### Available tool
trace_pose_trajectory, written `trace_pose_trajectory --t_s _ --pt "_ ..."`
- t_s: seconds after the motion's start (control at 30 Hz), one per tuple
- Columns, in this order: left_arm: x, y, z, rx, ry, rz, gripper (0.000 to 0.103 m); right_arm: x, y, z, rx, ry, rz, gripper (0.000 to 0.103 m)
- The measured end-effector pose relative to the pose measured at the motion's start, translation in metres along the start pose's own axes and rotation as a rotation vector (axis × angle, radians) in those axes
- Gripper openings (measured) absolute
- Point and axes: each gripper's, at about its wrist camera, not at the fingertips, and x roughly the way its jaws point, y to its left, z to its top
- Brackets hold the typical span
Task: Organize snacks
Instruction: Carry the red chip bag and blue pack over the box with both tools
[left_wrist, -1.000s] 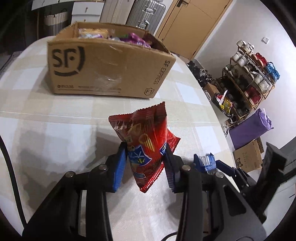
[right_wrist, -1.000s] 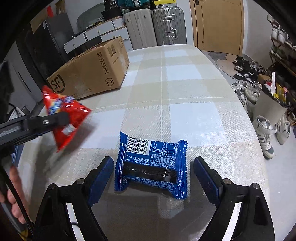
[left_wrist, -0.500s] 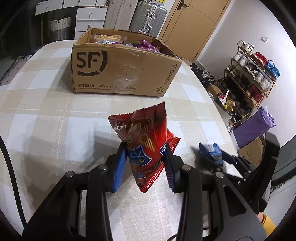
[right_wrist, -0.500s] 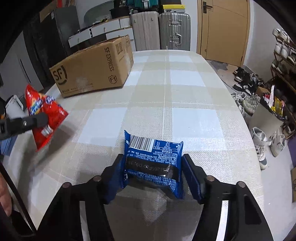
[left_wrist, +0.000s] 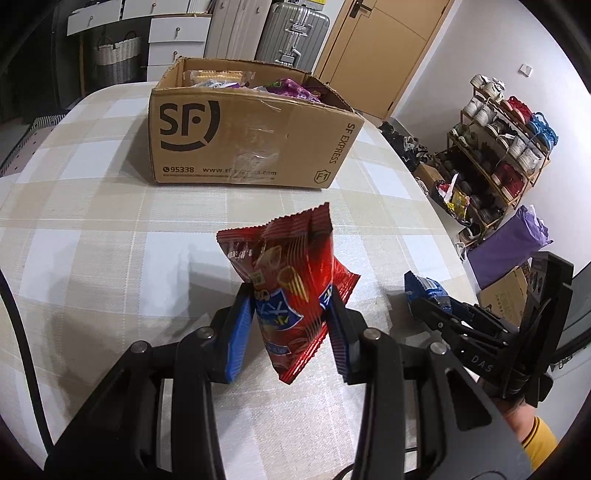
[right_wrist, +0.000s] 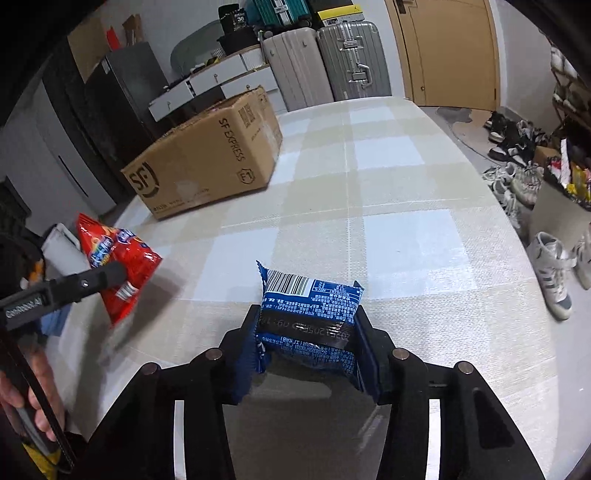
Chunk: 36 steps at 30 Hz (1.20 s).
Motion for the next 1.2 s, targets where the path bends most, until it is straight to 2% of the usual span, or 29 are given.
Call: trace_pose_trajectory --t_s 0.27,0.47,0.67,0.9,1.0,1.1,1.2 --pt "-0.010 0.005 -0.003 0.019 0.000 -0.003 0.035 -0.012 0.007 0.002 0.055 -0.034 0.092 0.047" --pt "-0.031 0.009 -0.003 0.013 -0.024 0.000 0.035 -0.035 0.033 0.006 0.046 -0.106 0.165 0.047" --pt "-0.065 0.015 0.002 0.009 -0.064 -0.036 0.035 -0.054 0.065 0.023 0.019 -0.166 0.216 0.047" --pt "-0.123 0.034 0.033 -0.050 -0.155 -0.086 0.035 -0.072 0.089 0.071 0.000 -0.196 0.259 0.047" --pt "-0.138 0.041 0.053 -0.067 -0.161 -0.104 0.035 -0.080 0.101 0.096 -0.016 -0.226 0.282 0.047" --pt "-0.149 0.045 0.076 -0.061 -0.172 -0.086 0.035 -0.079 0.114 0.122 -0.026 -0.228 0.307 0.047" --pt "-0.152 0.043 0.099 -0.028 -0.182 -0.046 0.035 -0.075 0.128 0.144 -0.057 -0.249 0.290 0.047"
